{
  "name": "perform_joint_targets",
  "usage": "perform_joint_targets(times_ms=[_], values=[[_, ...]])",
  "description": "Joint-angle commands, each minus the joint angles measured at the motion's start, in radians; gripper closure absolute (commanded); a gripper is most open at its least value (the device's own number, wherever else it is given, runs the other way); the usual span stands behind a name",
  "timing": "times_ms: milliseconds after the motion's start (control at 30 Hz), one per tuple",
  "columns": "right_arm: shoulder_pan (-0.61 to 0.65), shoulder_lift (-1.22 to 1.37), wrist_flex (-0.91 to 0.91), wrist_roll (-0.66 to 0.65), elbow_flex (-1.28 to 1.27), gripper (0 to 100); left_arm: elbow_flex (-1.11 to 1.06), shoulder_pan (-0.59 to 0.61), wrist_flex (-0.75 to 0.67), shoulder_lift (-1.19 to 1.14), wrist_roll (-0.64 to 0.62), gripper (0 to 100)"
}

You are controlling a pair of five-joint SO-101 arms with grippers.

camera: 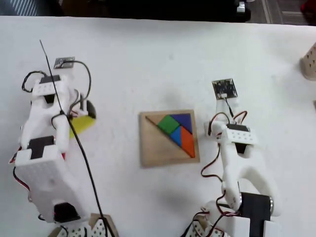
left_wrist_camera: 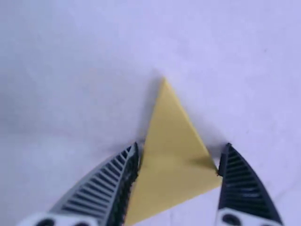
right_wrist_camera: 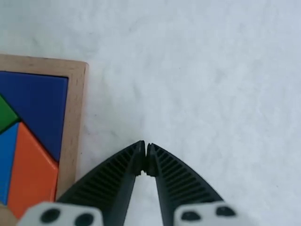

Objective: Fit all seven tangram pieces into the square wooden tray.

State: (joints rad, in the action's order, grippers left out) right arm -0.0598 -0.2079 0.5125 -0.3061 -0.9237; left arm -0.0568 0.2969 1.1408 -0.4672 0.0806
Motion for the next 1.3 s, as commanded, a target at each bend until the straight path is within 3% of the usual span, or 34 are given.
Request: perform_joint_targets(times_ms=[0, 200, 500, 1267], values=[[0.015, -0.012, 0.005, -0.012, 0.025, 98.1, 0.037, -0.015, -0.011, 0.013, 0.060, 72], [0.015, -0.012, 0.005, -0.012, 0.025, 98.1, 0.012, -0.025, -0.015, 0.051, 0.137, 71], [0.015, -0.012, 0.005, -0.012, 0.025, 98.1, -0.193, -0.070, -0.133, 0.197, 0.253, 67], [0.015, -0.012, 0.002, -0.012, 0.025, 98.1, -0.206, -0.097, -0.163, 0.174, 0.264, 77]])
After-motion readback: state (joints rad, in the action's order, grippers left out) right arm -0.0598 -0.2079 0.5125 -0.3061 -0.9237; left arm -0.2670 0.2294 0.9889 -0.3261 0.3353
